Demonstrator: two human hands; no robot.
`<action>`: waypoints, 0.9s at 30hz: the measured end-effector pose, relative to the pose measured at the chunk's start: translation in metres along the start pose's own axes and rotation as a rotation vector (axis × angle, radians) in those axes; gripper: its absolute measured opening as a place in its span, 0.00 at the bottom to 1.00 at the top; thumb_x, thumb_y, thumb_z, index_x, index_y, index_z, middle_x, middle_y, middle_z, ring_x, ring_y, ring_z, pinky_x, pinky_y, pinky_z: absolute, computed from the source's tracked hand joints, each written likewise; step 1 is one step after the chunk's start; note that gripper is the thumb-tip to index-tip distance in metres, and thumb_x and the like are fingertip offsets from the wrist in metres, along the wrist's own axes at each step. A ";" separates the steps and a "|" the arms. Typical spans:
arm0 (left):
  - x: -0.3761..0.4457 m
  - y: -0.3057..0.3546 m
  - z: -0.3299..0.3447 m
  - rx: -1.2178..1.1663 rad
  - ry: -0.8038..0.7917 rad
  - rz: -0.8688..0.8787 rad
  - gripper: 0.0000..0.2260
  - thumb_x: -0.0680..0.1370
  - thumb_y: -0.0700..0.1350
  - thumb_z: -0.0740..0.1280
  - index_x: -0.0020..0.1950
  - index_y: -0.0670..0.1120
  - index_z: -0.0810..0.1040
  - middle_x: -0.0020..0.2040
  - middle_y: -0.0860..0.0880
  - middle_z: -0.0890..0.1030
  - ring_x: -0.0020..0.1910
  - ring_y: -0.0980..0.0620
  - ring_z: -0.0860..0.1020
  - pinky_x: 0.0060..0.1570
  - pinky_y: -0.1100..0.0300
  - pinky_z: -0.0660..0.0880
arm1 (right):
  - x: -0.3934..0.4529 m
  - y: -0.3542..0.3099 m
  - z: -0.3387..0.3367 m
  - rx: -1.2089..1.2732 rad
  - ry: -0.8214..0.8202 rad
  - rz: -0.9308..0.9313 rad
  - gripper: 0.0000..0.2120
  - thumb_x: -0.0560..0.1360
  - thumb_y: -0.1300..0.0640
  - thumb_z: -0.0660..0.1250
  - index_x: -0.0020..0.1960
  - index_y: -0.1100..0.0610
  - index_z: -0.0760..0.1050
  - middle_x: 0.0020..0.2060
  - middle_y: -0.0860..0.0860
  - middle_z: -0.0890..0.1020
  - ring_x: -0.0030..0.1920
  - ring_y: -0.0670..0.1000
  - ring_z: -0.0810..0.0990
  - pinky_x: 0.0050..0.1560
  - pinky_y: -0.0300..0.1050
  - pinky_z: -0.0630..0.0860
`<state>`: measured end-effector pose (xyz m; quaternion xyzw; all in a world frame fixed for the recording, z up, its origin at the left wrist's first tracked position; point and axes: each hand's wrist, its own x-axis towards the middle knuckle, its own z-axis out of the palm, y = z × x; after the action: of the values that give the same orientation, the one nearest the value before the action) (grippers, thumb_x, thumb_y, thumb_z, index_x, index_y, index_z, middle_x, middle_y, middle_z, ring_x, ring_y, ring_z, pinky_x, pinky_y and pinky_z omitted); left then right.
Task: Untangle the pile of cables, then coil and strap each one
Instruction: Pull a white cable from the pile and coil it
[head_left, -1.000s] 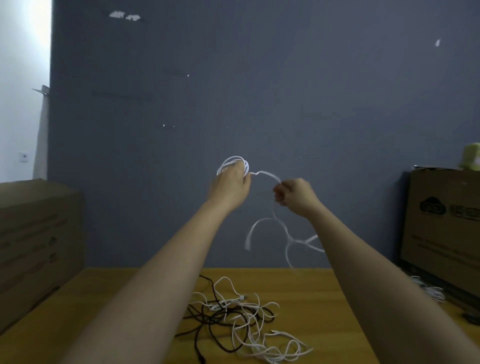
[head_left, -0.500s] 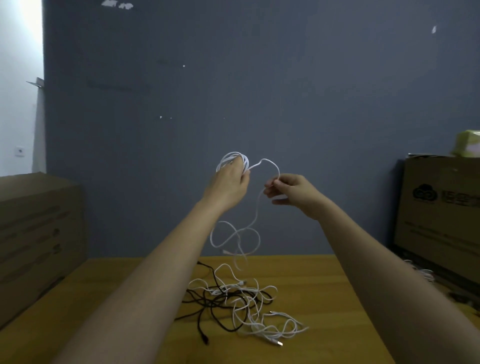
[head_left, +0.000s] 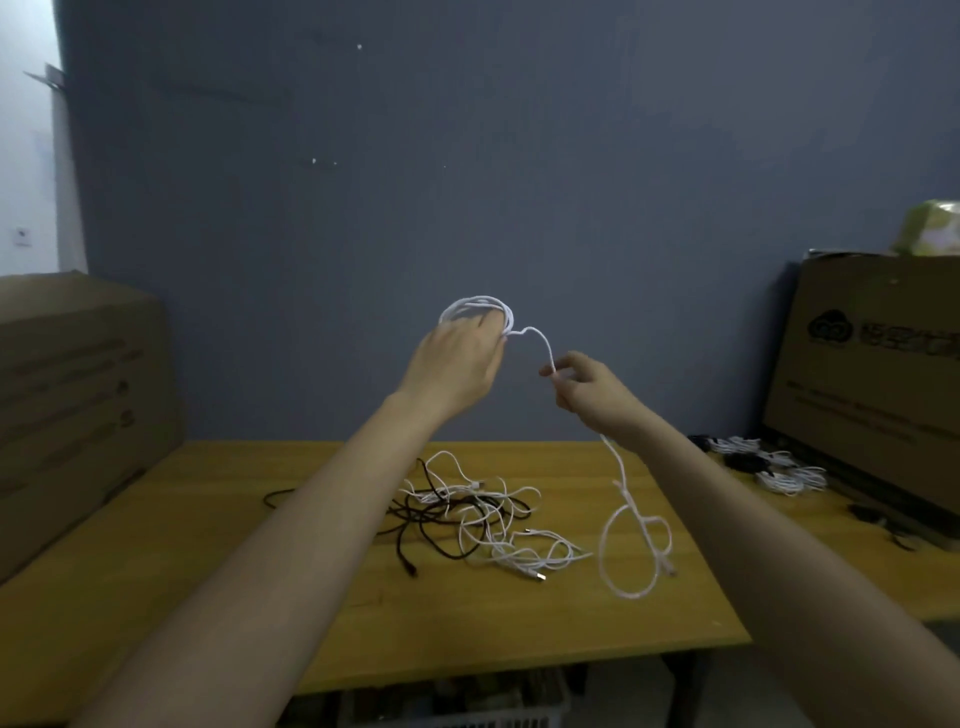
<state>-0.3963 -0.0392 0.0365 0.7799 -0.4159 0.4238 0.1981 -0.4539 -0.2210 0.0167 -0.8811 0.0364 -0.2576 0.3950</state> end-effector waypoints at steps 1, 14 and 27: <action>-0.001 -0.001 0.000 -0.013 0.008 -0.017 0.09 0.82 0.43 0.56 0.57 0.42 0.72 0.56 0.44 0.78 0.53 0.41 0.76 0.41 0.52 0.70 | -0.001 0.005 -0.002 -0.062 0.055 -0.051 0.05 0.81 0.60 0.57 0.51 0.56 0.72 0.33 0.52 0.75 0.32 0.48 0.71 0.33 0.41 0.67; 0.006 -0.029 0.032 -0.273 -0.182 -0.220 0.15 0.82 0.47 0.58 0.37 0.47 0.60 0.34 0.54 0.64 0.30 0.55 0.63 0.29 0.58 0.56 | 0.069 0.024 0.010 0.369 0.123 -0.027 0.09 0.82 0.62 0.57 0.47 0.61 0.75 0.40 0.52 0.77 0.36 0.46 0.70 0.38 0.30 0.75; 0.016 -0.038 0.058 -1.209 -0.175 -0.534 0.16 0.81 0.48 0.62 0.35 0.44 0.75 0.21 0.52 0.72 0.18 0.57 0.66 0.20 0.69 0.63 | 0.103 0.032 0.066 0.372 0.171 -0.198 0.08 0.81 0.62 0.59 0.44 0.56 0.73 0.30 0.50 0.70 0.26 0.40 0.66 0.29 0.33 0.66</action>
<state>-0.3314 -0.0634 0.0192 0.6392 -0.3873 -0.0125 0.6643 -0.3287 -0.2254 0.0005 -0.7673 -0.0650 -0.3710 0.5191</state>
